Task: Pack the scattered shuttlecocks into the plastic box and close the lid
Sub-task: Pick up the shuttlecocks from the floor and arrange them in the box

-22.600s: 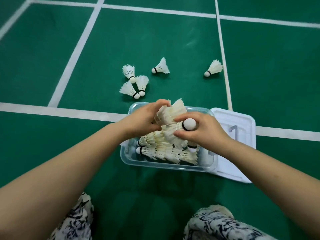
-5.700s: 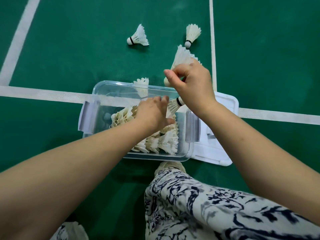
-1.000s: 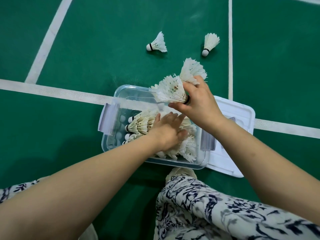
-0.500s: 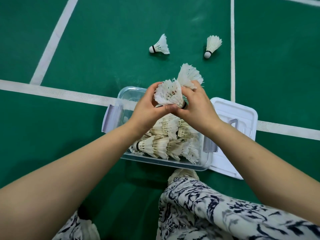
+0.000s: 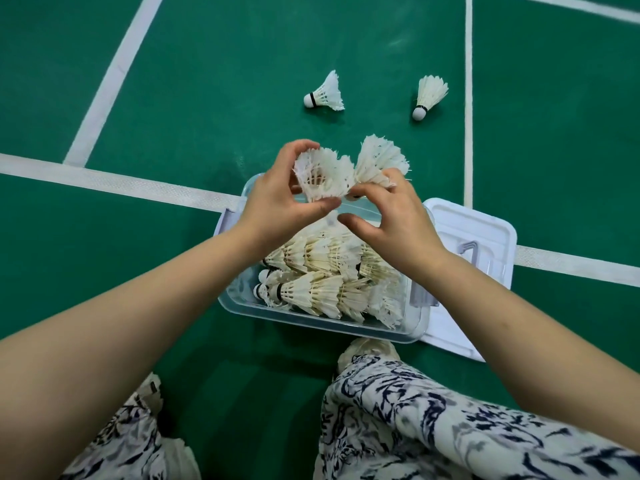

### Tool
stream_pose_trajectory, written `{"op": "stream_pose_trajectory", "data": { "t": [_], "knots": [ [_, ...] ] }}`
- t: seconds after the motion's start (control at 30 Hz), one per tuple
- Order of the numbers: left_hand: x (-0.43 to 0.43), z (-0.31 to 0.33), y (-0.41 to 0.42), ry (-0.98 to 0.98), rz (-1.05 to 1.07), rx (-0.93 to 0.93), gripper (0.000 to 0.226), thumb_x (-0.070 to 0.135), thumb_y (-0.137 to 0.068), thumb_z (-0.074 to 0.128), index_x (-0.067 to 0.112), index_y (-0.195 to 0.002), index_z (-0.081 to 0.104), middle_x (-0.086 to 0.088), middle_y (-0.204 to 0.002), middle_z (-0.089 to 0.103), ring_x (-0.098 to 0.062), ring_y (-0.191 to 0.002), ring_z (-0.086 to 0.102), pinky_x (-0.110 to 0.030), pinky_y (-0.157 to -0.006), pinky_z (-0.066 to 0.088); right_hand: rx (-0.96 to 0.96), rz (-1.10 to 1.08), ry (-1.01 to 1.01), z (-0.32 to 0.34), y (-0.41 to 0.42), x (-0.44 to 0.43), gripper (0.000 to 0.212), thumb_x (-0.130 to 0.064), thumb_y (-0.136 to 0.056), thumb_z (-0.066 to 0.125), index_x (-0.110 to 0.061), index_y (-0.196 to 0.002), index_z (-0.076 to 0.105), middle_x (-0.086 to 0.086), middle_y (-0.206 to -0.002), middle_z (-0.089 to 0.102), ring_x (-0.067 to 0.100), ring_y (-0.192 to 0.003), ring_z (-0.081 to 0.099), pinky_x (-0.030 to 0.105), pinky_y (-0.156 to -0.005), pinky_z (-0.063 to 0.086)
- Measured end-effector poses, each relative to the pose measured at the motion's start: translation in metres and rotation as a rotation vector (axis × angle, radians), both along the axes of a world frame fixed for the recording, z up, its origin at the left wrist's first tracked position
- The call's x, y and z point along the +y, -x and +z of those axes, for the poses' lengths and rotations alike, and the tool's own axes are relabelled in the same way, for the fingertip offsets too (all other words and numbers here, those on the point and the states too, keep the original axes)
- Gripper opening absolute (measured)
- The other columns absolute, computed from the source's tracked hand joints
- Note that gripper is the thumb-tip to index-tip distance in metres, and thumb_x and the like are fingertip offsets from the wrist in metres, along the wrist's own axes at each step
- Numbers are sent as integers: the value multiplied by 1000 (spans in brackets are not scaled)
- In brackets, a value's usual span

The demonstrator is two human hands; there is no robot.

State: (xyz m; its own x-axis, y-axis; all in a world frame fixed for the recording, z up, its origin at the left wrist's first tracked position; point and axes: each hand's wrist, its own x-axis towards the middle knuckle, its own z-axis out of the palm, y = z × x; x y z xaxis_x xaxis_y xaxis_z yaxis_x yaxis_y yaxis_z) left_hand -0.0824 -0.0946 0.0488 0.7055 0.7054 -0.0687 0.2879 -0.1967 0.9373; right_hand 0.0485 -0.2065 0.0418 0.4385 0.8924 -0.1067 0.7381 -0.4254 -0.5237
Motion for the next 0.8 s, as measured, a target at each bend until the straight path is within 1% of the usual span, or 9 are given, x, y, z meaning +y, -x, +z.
{"op": "stream_pose_trajectory", "data": {
  "t": [0.13,0.2,0.3,0.37,0.47,0.57,0.67,0.73,0.8],
  "knots": [
    [9,-15,17,-333,-185,277,69,22,-72,76,18,-131,39,-3,-119,55,-16,-102,52,-26,-86,41,22,-53,-155,-3,-6,-3,23,-23,-89,55,-21,-109,64,6,-110,53,27,-99,55,34,-84,43],
    [10,-26,21,-439,-356,465,76,26,-74,73,17,-137,32,-6,-134,48,-23,-115,49,-34,-94,38,30,-76,-217,-5,-9,-3,25,-16,-91,48,-21,-110,64,6,-104,55,26,-92,54,31,-77,43],
    [10,-41,20,-569,-499,681,72,27,-80,67,17,-139,26,-8,-138,43,-27,-118,47,-38,-94,39,43,-81,-256,-5,-8,-4,34,-10,-92,41,-22,-119,58,-1,-97,48,22,-82,51,31,-70,41],
    [11,-46,15,-607,-479,731,66,19,-83,62,18,-138,26,-8,-135,44,-27,-116,47,-38,-87,41,50,-86,-251,-5,-6,-6,39,-10,-93,40,-26,-127,51,0,-98,50,20,-81,50,35,-71,45],
    [12,-48,6,-625,-429,740,64,1,-81,53,18,-137,26,-11,-126,47,-29,-108,48,-39,-78,44,87,-101,-281,-7,-4,-8,46,-16,-94,41,-32,-136,36,5,-108,58,20,-82,57,38,-74,49],
    [15,-50,4,-665,-432,783,63,-8,-80,45,18,-134,28,-14,-112,51,-28,-90,52,-34,-65,42,123,-98,-293,-6,-1,-7,53,-19,-93,44,-36,-139,24,9,-116,60,24,-80,64,42,-74,53],
    [15,-49,5,-705,-417,856,54,-7,-80,46,15,-126,32,-12,-93,52,-25,-72,48,-32,-57,38,114,-97,-215,-4,2,-6,51,-22,-93,48,-29,-140,28,9,-103,65,27,-76,65,39,-72,52],
    [14,-49,5,-726,-394,870,50,-7,-80,46,15,-123,33,-10,-87,47,-24,-68,47,-32,-53,36,109,-85,-184,-3,4,-6,45,-24,-93,49,-28,-136,36,4,-113,63,25,-81,65,36,-76,50],
    [13,-48,5,-708,-383,853,53,-7,-80,45,16,-126,31,-10,-90,47,-24,-69,47,-33,-53,37,102,-74,-179,-2,6,-6,40,-24,-93,50,-27,-132,42,-1,-114,61,22,-84,65,31,-76,47]
  ]
}}
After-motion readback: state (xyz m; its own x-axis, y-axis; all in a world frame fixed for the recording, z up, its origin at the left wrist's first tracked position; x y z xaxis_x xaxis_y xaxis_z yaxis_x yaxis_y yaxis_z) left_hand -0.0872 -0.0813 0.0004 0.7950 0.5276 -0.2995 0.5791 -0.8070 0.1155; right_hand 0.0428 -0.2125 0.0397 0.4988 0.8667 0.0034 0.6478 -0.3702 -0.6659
